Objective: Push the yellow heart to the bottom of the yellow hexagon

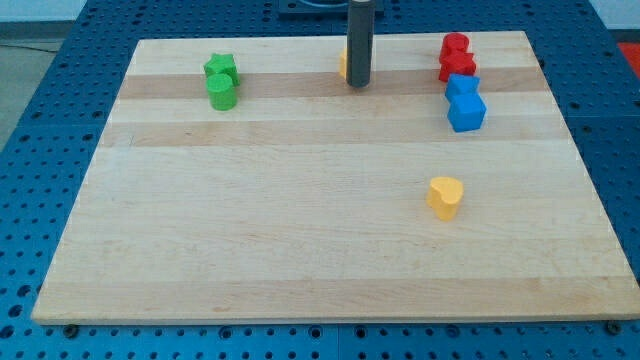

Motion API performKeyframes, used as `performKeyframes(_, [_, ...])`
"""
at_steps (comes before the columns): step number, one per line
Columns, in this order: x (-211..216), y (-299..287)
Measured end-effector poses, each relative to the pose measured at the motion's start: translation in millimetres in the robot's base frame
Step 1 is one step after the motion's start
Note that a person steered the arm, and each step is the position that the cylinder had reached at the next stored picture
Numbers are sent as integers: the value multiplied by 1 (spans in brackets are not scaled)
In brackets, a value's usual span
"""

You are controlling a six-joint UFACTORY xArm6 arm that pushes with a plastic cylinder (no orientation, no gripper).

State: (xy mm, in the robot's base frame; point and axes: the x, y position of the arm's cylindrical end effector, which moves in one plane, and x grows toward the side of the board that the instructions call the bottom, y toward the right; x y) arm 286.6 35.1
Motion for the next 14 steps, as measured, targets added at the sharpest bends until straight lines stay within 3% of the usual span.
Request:
performKeyframes(2, [-6, -3])
performKeyframes(3, [31, -5])
performKeyframes(6, [154, 109])
performKeyframes(7, [196, 126])
performKeyframes(8, [236, 105])
performKeyframes(10, [225, 70])
performKeyframes(12, [161, 55])
performKeyframes(14, [169, 20])
